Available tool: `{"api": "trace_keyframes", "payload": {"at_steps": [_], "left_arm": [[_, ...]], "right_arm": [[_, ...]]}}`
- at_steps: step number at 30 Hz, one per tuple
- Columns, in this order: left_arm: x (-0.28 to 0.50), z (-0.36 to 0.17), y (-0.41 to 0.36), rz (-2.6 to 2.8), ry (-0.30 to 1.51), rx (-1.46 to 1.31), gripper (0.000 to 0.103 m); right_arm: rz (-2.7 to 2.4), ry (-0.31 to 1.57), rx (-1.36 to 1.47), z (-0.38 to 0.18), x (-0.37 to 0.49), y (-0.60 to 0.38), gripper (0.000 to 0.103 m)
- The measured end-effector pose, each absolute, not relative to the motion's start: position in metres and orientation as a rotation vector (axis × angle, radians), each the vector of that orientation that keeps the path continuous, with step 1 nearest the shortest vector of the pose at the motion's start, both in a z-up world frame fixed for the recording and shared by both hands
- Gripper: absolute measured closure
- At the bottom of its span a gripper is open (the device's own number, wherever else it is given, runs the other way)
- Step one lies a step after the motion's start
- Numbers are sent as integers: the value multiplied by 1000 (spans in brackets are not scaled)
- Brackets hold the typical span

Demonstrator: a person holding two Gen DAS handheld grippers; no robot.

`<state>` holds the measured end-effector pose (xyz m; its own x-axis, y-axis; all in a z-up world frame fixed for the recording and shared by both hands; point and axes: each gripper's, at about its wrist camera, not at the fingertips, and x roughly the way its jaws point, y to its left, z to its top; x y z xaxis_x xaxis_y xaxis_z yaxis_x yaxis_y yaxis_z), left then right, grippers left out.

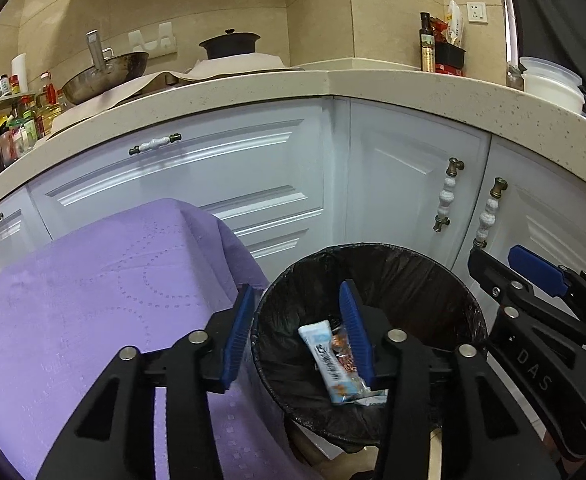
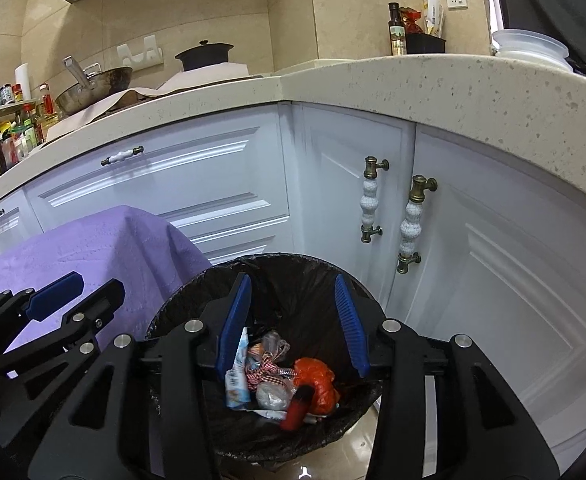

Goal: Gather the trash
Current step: 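Open both tools to drop the bottle and wrapper into the bin, then raise both open tools away from the bin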

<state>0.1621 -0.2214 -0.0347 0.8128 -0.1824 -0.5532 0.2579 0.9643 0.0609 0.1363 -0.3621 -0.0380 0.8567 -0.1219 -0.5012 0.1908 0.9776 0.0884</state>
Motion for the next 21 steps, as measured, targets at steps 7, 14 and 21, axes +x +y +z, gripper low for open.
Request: {"api": "trace_keyframes", "payload": {"at_steps": [7, 14, 21], "left_arm": [[153, -28, -212, -244, 557, 121, 47], [134, -17, -194, -250, 534, 106, 39], [105, -6, -173, -241, 479, 128, 30]], "right_arm": [[-186, 511, 137, -32, 123, -359, 53], [-205, 509, 135, -25, 101, -348, 42], [-205, 504, 134, -15, 73, -330, 35]]}}
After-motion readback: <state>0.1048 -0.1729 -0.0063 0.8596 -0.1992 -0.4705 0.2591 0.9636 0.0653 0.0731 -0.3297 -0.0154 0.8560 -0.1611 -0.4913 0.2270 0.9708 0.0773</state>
